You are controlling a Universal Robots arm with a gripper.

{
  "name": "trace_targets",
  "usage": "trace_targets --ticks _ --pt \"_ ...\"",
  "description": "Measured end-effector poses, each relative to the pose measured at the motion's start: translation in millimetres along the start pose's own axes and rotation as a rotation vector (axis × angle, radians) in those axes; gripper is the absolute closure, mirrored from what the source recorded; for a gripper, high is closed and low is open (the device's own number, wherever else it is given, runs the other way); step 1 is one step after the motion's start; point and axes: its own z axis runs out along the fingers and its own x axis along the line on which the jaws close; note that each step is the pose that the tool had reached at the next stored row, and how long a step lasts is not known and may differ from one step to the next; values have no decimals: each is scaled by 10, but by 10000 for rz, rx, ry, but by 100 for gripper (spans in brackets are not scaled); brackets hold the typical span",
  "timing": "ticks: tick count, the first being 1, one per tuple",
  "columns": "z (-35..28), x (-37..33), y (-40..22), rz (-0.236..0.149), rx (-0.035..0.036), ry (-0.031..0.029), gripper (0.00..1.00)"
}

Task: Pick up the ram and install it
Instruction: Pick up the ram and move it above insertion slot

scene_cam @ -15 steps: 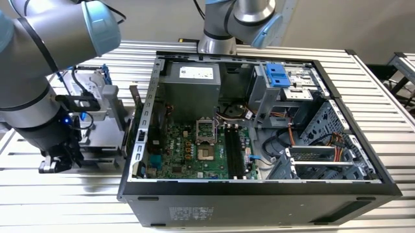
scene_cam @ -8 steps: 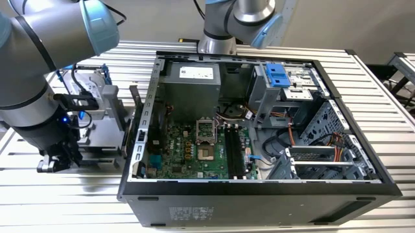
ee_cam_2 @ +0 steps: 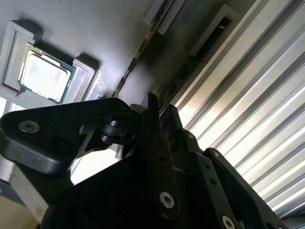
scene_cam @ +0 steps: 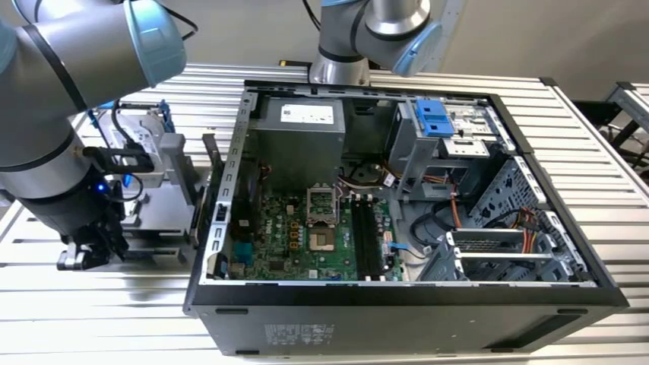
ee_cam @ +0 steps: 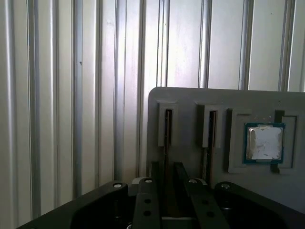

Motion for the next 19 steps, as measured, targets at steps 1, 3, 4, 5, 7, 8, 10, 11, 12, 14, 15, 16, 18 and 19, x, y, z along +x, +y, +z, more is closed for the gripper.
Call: trace_targets --ticks 1,3,4,5,7,8,10,11,12,14,15,16,18,19 --pt "0 0 0 17 1 -1 0" --pt "0 0 0 28 1 -1 0" --pt "0 0 0 34 1 -1 0" --pt "0 0 0 40 2 -1 0" --pt "0 0 0 51 2 -2 0" --pt "0 0 0 57 2 -2 100" --pt "0 0 0 68 2 -2 100" --pt "0 0 0 74 2 -2 100" --pt "0 0 0 80 2 -2 100" --pt "0 0 0 91 3 -3 100" --pt "0 0 1 97 3 -3 100" --pt "0 0 1 103 3 -2 100" --pt "0 0 1 114 3 -3 100" --pt "0 0 1 120 3 -3 100"
